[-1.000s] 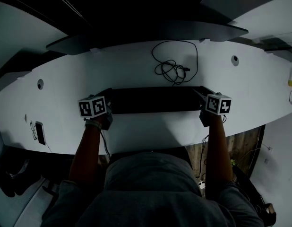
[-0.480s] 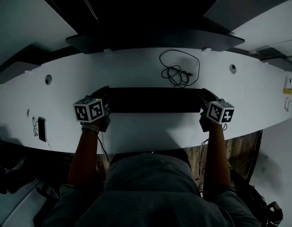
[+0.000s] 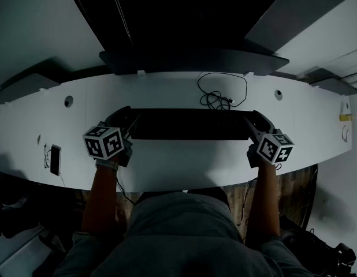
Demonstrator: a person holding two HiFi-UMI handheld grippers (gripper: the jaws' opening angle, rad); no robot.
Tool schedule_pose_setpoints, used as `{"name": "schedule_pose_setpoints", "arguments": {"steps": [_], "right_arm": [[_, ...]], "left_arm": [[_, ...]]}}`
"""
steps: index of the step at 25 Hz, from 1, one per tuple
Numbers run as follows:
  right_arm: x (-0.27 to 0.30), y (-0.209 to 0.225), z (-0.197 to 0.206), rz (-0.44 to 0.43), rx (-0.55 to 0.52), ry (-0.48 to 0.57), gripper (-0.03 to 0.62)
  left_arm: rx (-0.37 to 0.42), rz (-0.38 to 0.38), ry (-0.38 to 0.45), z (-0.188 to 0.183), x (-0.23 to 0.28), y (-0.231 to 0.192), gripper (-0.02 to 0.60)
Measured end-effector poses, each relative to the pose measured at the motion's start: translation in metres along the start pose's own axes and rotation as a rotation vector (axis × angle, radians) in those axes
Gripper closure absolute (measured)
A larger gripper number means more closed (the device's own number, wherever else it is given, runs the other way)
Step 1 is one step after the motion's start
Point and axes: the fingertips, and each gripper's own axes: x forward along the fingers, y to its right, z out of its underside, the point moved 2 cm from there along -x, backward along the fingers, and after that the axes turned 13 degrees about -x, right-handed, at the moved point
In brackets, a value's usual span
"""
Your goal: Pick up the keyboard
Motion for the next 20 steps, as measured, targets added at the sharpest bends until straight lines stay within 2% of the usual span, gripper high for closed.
{"name": "schedule_pose_setpoints", "arguments": {"steps": [8, 20], "right_arm": [[-0.027, -0.017, -0.056, -0.033, -0.098, 0.116, 0.353], [-0.068, -0.012, -0.098, -0.102, -0.178, 0.237, 0.355]], "left_arm": [[0.051, 0.011, 0.107, -0.026, -0.042, 0.039, 0.379], [0.109, -0.005, 0.25, -0.038, -0.085, 0.096, 0.379]]}}
